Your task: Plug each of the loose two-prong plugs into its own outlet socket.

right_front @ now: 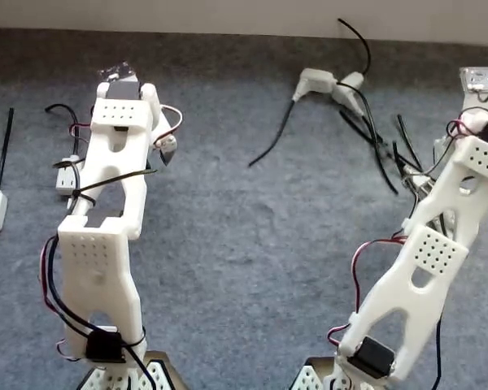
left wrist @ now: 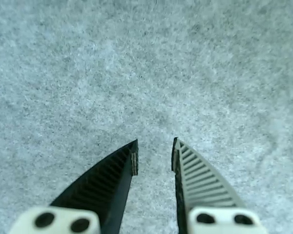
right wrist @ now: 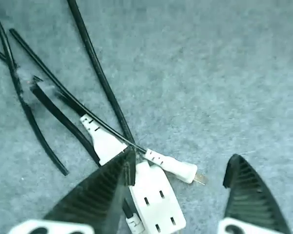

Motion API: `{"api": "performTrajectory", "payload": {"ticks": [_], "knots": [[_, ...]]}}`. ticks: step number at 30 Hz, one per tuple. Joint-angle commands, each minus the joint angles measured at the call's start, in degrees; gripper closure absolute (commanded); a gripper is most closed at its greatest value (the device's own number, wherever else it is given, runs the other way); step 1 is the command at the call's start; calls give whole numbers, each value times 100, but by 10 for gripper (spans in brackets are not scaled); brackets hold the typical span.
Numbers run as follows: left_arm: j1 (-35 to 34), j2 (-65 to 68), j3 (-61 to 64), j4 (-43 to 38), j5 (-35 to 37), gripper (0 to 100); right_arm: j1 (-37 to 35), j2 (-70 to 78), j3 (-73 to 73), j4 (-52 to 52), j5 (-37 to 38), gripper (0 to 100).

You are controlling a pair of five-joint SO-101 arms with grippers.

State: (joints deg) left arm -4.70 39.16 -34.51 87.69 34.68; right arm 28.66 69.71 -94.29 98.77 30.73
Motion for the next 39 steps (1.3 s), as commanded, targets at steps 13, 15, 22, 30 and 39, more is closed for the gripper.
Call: {"api": "performTrajectory", "payload": {"ticks": [13,15,22,30,39], "knots": [[66,-40,-31,-105,70,864,681,382,-655,242,1178,717],[66,-40,-31,-105,70,864,716,400,-646,251,1169,717],[66,-40,-31,-105,70,864,734,119,-655,251,378,717],[66,-40,-31,-105,70,864,716,-435,-655,251,-545,717],[66,-40,-31,-105,70,864,743,-655,295,259,-809,717]]}}
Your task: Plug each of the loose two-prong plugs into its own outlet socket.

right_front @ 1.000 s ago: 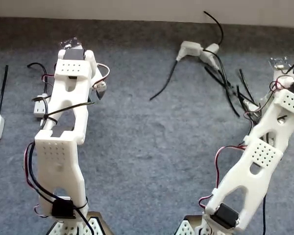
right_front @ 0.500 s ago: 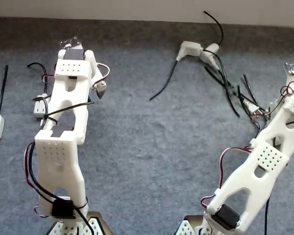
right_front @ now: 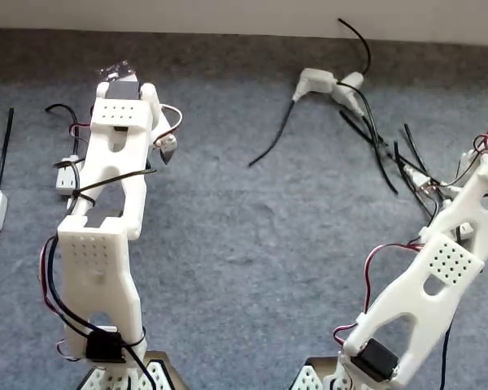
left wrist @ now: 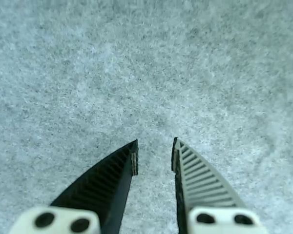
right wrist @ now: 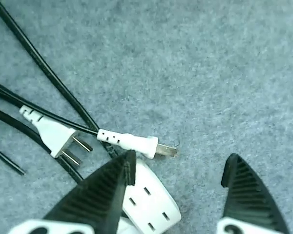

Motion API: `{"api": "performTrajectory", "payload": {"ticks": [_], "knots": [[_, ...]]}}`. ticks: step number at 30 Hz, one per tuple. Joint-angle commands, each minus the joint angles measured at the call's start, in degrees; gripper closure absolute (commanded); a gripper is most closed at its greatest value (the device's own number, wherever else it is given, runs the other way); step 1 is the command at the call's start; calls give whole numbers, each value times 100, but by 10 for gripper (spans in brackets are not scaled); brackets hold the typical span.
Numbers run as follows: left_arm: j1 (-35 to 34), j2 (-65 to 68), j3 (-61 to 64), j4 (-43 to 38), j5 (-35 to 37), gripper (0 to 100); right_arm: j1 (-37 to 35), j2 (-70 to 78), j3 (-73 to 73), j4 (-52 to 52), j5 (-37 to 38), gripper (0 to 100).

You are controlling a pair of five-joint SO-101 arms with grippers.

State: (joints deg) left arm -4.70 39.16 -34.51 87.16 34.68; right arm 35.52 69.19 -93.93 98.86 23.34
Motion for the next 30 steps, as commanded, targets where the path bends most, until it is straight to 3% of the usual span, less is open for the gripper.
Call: {"api": "performTrajectory", "payload": {"ticks": [1,9,15,23,28,30], "knots": [[66,-40,-31,-53,70,864,40,-725,620,251,-70,717],[66,-40,-31,-62,70,864,-189,-2818,4154,189,-70,717],[66,-40,40,-62,70,864,-101,-3116,5675,-1288,360,720],[66,-40,48,-62,70,864,4,-2668,6220,-2818,932,720],[57,-40,48,-62,70,864,57,-2642,6246,-2914,941,729],[57,-40,48,-62,70,864,75,-2651,6255,-2914,941,783]]}}
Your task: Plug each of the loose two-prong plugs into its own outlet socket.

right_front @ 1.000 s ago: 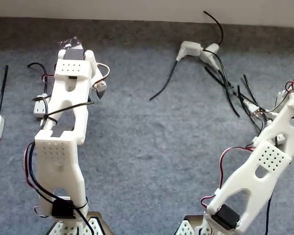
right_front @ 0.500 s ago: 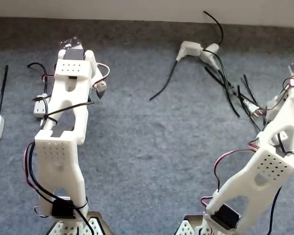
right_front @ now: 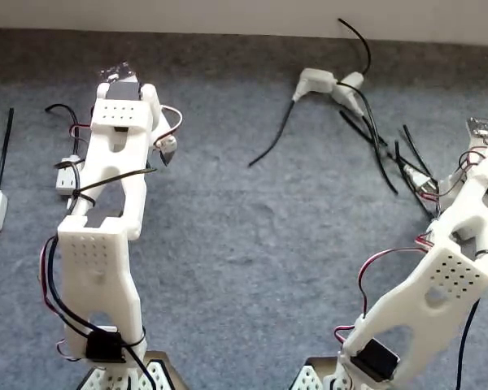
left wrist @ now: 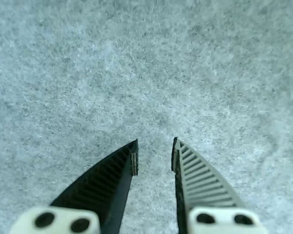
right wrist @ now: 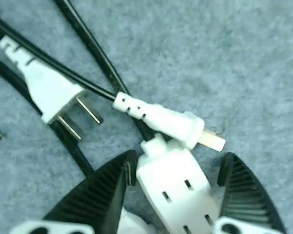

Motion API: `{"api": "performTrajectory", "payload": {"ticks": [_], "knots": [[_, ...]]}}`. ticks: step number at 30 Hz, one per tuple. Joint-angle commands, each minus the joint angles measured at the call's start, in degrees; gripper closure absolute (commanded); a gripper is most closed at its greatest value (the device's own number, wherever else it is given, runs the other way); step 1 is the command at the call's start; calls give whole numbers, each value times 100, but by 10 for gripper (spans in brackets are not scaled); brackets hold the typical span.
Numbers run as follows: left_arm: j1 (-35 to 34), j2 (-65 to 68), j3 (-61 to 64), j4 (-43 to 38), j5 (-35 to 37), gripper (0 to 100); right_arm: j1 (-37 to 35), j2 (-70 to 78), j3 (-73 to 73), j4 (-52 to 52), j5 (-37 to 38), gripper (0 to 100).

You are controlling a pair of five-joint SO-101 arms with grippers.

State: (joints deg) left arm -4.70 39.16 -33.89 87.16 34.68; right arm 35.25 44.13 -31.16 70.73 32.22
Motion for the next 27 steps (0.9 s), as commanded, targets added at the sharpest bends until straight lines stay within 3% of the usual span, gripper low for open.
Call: {"api": "performTrajectory", "payload": {"ticks": [1,5,11,13,16,21,27], "knots": [[57,-40,-13,-62,70,864,145,-163,-48,-66,53,821],[57,-40,-13,-62,70,864,207,-163,-514,541,18,939],[57,-40,-22,-62,70,864,48,-171,-2105,2492,-79,948],[57,-48,-22,-62,70,864,-75,-171,-2686,3064,-413,949],[40,-48,-22,-62,70,864,-259,-259,-3204,3037,-1169,949],[13,-48,-22,-35,70,864,-857,-769,-2281,3046,-2048,949],[-75,-75,-22,-18,70,864,-2149,-1956,-338,3020,-3156,949]]}}
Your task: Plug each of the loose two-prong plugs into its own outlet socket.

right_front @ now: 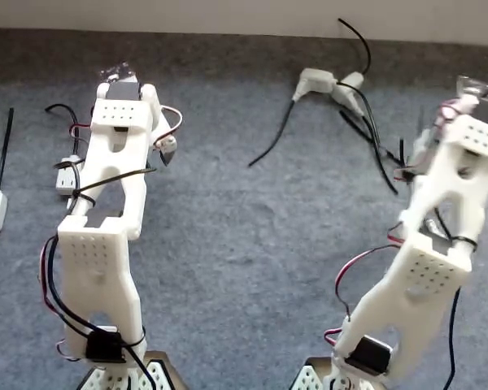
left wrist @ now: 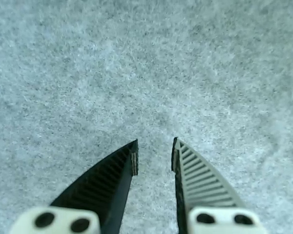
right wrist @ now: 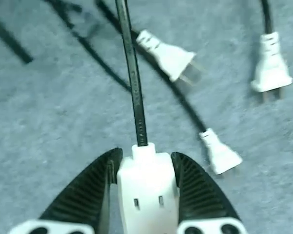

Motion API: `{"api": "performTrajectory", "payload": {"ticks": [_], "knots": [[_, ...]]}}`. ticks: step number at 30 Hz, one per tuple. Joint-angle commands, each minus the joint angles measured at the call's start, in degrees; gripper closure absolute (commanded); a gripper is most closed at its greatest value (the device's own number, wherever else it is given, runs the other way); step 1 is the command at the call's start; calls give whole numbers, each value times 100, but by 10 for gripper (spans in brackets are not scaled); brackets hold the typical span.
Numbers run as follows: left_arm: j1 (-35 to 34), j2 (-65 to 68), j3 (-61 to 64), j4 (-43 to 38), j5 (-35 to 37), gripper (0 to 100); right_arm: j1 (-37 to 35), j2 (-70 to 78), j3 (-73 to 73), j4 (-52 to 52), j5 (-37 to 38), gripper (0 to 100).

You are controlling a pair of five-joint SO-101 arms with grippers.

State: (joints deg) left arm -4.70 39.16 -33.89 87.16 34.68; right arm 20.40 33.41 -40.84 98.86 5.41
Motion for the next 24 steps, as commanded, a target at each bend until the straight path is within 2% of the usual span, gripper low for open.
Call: {"api": "performTrajectory", "payload": {"ticks": [1,5,13,17,20,22,24], "knots": [[-75,-75,-22,-18,70,864,-927,-1077,884,198,-703,949],[-171,-84,-22,-35,70,864,-2026,-1596,1736,-119,-1820,947],[-356,-92,-31,-62,79,864,-3978,-1648,3371,-1587,-3596,947],[-479,-92,-31,-62,589,864,-4567,-1648,3609,-2193,-4492,943],[-567,-75,-31,-53,809,864,-4919,-1640,3626,-2527,-5240,863],[-558,-66,-31,-44,826,864,-5226,-1640,3626,-2703,-5319,820],[-541,-66,-31,-35,826,864,-5552,-1640,3626,-2870,-5319,818]]}}
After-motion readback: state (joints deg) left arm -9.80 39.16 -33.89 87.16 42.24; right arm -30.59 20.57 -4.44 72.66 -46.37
